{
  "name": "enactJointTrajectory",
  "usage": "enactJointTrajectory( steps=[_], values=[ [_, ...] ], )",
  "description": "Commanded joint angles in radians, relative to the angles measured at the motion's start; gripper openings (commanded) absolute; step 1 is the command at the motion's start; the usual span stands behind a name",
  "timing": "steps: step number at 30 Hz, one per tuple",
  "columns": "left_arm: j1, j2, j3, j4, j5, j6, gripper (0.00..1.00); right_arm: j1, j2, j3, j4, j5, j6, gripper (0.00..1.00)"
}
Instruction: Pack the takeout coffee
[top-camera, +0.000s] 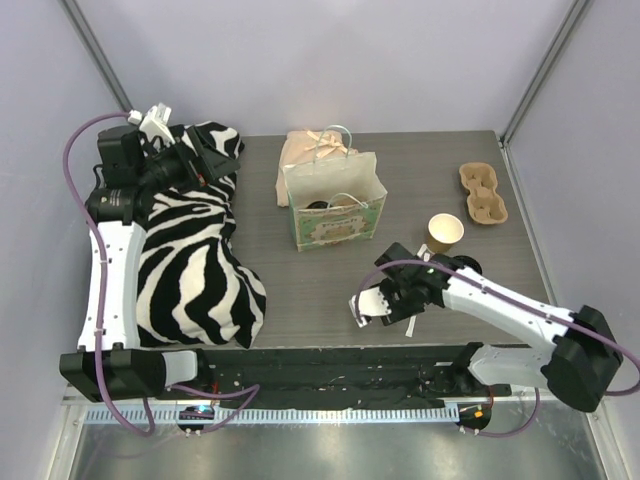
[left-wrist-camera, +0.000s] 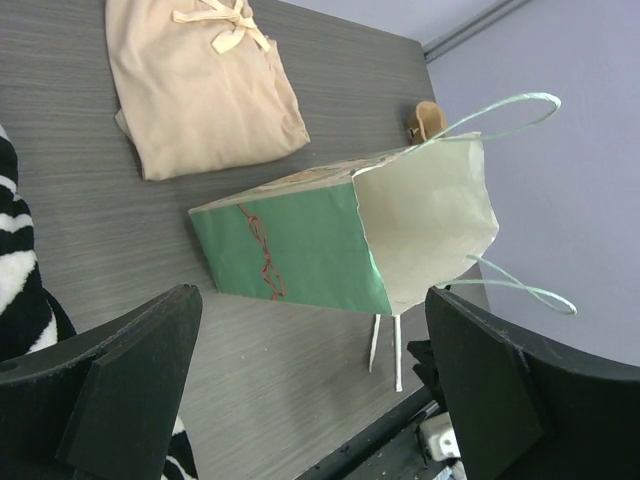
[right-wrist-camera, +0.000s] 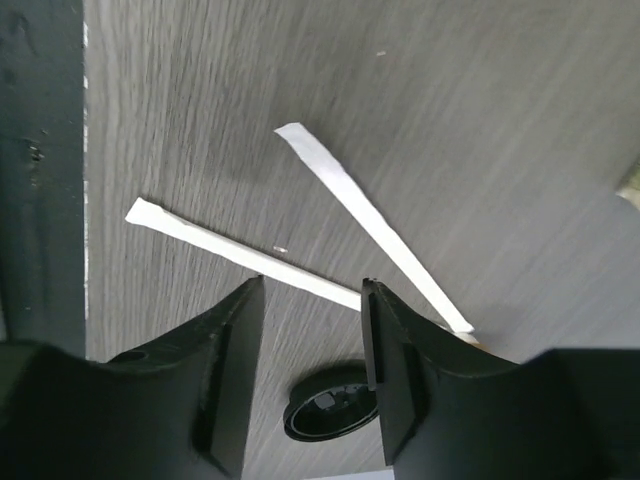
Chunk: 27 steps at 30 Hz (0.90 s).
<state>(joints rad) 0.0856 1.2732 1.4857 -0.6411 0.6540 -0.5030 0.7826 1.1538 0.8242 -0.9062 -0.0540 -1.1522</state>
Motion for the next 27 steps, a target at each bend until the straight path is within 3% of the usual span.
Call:
enactJointTrajectory(
  steps=[1,10,15,20,27],
  values=[
    [0.009,-0.032,-0.011,-0.017,0.061,0.024,1.0,0.021,0.064,-0.06,0.17,0.098,-0.11,0.49],
    [0.019,-0.072,-0.074,-0.019,0.073,0.027,1.0,0.026,0.193,-0.115,0.319,0.088,-0.162,0.48],
    [0.02,-0.087,-0.1,-0.008,0.073,0.04,1.0,0.029,0.222,-0.117,0.294,0.013,-0.194,0.39],
    [0.025,-0.078,-0.104,0.0,0.078,0.043,1.0,0.076,0.23,-0.097,0.247,-0.035,-0.175,0.28],
    [0.032,-0.078,-0.105,0.017,0.082,0.044,1.0,0.147,0.221,0.044,0.178,-0.15,0.005,0.01]
  ],
)
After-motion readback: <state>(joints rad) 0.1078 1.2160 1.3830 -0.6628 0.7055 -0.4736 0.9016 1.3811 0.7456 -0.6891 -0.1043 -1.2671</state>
